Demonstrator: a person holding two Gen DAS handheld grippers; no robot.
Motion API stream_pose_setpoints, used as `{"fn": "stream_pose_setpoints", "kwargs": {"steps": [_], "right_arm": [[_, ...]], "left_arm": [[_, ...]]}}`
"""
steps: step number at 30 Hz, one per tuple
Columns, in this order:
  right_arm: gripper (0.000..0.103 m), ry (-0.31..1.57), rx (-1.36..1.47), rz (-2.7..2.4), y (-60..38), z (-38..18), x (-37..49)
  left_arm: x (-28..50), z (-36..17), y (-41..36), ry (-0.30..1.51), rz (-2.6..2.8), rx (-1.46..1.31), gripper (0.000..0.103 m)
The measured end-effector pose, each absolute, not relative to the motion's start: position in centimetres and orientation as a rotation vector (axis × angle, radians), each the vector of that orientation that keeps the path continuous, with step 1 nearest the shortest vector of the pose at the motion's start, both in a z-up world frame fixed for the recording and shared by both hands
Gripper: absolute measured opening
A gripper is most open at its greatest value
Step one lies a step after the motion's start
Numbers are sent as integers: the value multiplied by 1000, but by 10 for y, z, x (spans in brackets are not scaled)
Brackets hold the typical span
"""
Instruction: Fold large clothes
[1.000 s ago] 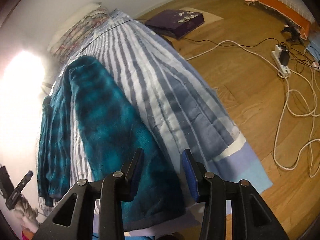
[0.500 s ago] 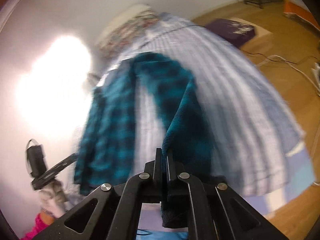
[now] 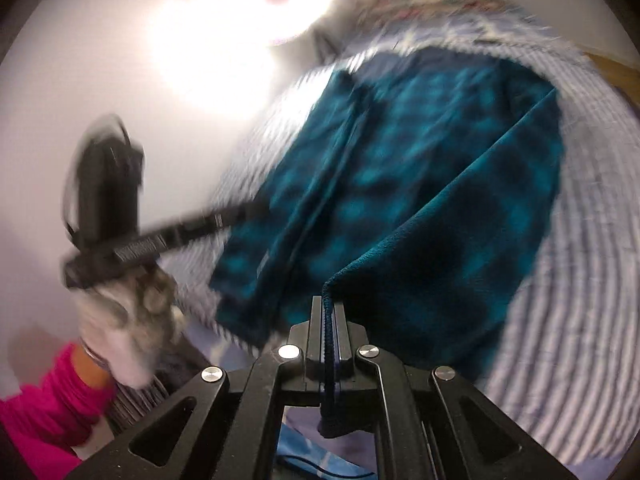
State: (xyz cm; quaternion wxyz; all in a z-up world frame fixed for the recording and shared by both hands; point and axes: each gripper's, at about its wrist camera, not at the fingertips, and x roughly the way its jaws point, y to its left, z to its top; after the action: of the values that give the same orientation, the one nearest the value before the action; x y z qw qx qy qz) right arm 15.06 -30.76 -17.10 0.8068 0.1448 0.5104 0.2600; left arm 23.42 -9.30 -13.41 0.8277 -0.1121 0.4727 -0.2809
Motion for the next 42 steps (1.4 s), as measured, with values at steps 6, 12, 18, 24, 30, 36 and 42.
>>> {"fn": "stream_pose_setpoints", "kwargs": {"steps": [6, 12, 18, 24, 30, 36, 42], "right_arm": [[43, 1139, 285, 587, -315, -177, 153], [44, 1097, 310, 507, -370, -161, 154], [47, 1002, 410, 324, -444, -147, 190], [49, 936, 502, 156, -494, -150, 276], [49, 895, 670, 33, -536, -179, 353], [42, 943, 714, -23, -551, -217, 408], [2, 935, 664, -13, -543, -213, 426]], "left_arm": [[235, -155, -103, 1091, -645, -298, 27], [240, -168, -140, 1151, -699, -298, 56], [252, -195, -166, 1222, -646, -240, 56], [255, -222, -170, 1294, -646, -244, 53], [249, -223, -184, 1287, -699, -195, 13], [245, -212, -183, 1256, -714, -192, 5], [238, -204, -174, 1243, -745, -236, 0]]}}
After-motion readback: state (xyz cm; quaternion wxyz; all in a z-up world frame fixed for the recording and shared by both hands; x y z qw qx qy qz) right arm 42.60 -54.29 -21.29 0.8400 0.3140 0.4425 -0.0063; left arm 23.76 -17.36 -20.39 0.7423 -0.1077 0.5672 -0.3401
